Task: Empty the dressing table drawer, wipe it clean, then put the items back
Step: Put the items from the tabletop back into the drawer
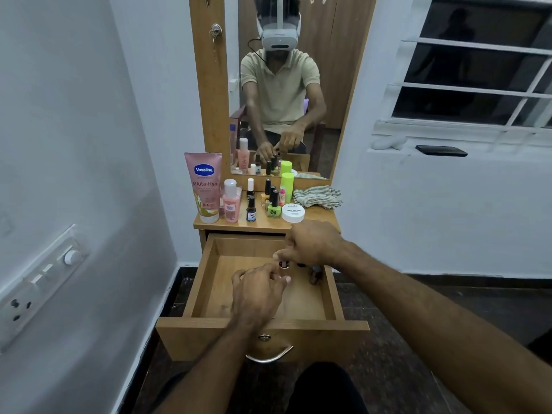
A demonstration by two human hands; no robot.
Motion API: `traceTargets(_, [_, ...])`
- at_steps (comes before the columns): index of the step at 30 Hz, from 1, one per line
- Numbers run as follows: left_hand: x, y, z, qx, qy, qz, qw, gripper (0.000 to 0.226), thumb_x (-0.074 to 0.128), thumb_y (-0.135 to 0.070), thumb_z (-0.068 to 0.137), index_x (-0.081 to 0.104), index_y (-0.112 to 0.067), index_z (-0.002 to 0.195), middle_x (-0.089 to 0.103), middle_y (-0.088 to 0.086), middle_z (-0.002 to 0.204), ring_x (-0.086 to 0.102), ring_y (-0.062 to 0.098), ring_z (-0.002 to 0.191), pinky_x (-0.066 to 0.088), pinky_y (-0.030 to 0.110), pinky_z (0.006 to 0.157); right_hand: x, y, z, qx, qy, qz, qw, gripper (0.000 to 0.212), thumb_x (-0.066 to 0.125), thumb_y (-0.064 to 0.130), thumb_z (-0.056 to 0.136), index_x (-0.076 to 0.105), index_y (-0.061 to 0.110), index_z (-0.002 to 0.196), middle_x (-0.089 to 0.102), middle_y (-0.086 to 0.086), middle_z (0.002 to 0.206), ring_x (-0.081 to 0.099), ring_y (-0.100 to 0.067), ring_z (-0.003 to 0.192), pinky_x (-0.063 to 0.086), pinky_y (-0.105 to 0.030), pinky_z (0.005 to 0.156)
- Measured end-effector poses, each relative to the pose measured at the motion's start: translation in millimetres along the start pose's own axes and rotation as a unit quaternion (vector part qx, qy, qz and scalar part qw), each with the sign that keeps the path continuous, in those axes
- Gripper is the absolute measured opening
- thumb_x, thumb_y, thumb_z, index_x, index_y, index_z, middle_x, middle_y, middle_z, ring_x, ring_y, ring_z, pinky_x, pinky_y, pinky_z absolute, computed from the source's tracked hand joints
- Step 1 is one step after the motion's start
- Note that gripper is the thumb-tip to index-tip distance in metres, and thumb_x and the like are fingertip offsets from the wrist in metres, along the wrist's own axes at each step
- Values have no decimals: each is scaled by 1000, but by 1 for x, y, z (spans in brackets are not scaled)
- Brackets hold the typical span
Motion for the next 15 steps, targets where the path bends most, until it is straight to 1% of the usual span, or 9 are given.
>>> traceTargets(2, [0, 1, 0, -4, 9, 19, 1000, 24, 53, -51, 96, 65, -35, 109, 67, -17, 93, 59, 4, 94, 25, 37, 108, 0, 0, -3, 8, -1, 10, 1000, 49, 57, 72, 88, 65, 24, 80, 67, 3, 75, 60, -15, 70, 40, -29, 55])
traceTargets(4, [1, 1, 1, -6, 22, 39, 999, 26, 51, -50, 98, 65, -33, 113, 68, -15, 97, 59, 6, 97, 25, 39, 110, -2, -1, -6, -6, 22, 43, 999, 41, 58, 64, 92, 71, 26, 97, 71, 4, 88, 63, -15, 83, 46, -30, 62])
traceTargets(6, [2, 0, 2, -5, 33, 54, 998, 29, 50, -47, 100, 64, -31, 119, 69, -14, 103, 60, 7, 102, 23, 40, 111, -5, -2, -10, -38, 61, 100, 992, 32, 62, 45, 97, 69, 27, 123, 72, 5, 111, 63, -16, 101, 53, -34, 79])
traceTargets(7, [2, 0, 2, -3, 36, 62, 997, 30, 49, -46, 100, 63, -31, 122, 70, -13, 105, 60, 7, 104, 23, 40, 111, -7, -2, -12, -52, 78, 122, 988, 33, 63, 35, 98, 67, 28, 130, 70, 4, 119, 63, -16, 107, 54, -36, 86])
traceTargets(8, [3, 0, 2, -1, 38, 67, 997, 30, 48, -45, 101, 62, -30, 123, 70, -13, 107, 60, 8, 106, 23, 40, 112, -8, -2, -14, -63, 87, 133, 985, 35, 64, 28, 98, 65, 28, 133, 69, 3, 122, 62, -16, 109, 53, -37, 90])
traceTargets(9, [3, 0, 2, 0, 40, 69, 997, 31, 48, -44, 101, 62, -30, 125, 70, -13, 108, 59, 8, 107, 22, 40, 112, -8, -1, -15, -70, 90, 134, 984, 36, 65, 24, 97, 66, 28, 133, 68, 3, 121, 61, -16, 107, 53, -36, 89])
traceTargets(11, [5, -1, 2, 6, 48, 68, 997, 31, 47, -43, 101, 61, -30, 125, 70, -13, 108, 59, 8, 109, 20, 41, 112, -6, -1, -14, -74, 85, 129, 985, 33, 69, 26, 96, 68, 26, 129, 68, 3, 116, 60, -16, 103, 52, -35, 83])
traceTargets(13, [6, -1, 2, 17, 54, 71, 996, 32, 47, -44, 101, 62, -31, 126, 70, -14, 107, 58, 9, 110, 17, 42, 113, -3, -2, -13, -65, 80, 130, 986, 28, 72, 32, 93, 70, 24, 119, 70, 3, 111, 62, -16, 100, 53, -37, 81])
traceTargets(15, [6, 0, 2, 16, 57, 74, 996, 38, 48, -48, 100, 59, -31, 132, 70, -14, 112, 58, 8, 114, 15, 44, 116, 0, -7, -12, -51, 80, 128, 987, 23, 74, 36, 90, 71, 24, 110, 72, 5, 102, 64, -15, 93, 55, -39, 80])
Point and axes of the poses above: each hand's wrist, its own z-axis towards the middle knuckle, its own x-axis out of the palm, y = z × x, the point moved 3 cm from there along z, towards the middle knuckle
